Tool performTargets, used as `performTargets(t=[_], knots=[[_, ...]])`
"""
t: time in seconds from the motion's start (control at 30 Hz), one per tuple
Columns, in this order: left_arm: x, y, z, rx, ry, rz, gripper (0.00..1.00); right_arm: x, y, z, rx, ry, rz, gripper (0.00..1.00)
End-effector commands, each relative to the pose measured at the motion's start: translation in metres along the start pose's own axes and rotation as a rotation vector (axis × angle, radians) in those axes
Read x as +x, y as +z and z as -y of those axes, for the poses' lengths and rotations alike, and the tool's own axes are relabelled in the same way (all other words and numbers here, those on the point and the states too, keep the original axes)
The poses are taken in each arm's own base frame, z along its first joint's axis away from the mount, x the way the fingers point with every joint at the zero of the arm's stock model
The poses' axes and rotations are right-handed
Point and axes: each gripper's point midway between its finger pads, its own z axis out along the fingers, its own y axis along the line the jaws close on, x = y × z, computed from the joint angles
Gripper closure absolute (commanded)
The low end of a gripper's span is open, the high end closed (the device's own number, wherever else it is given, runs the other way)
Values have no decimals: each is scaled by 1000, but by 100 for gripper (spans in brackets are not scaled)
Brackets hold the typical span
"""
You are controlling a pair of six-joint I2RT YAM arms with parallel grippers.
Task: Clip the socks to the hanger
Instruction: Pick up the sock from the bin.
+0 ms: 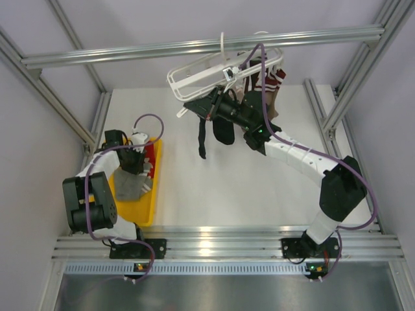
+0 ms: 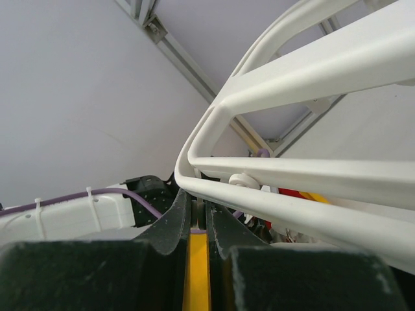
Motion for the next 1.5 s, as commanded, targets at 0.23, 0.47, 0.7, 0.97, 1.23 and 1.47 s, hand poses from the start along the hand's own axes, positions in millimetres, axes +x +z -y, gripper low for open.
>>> performTargets(t=[0.23,0.47,0.7,0.97,1.23,1.47], knots=[[-9,1,-7,-19,-19,12,53,-10,1,-3,-12,-20,17,100],[-1,11,-2,16,-28,-10,68,-9,1,-3,-9,-25,16,100],[-18,-16,7,43,-21,30,100,-11,1,-3,-8,-38,20,100],[-54,-104,24,-44,67,244,100,-18,1,-8,-9,-62,30,100],[-58,-138,49,-41,134,380,100,-19,2,-8,-10,-66,29,100],[-32,-123,35,-49,51,181,100,-18,2,-8,-12,-72,27,100]])
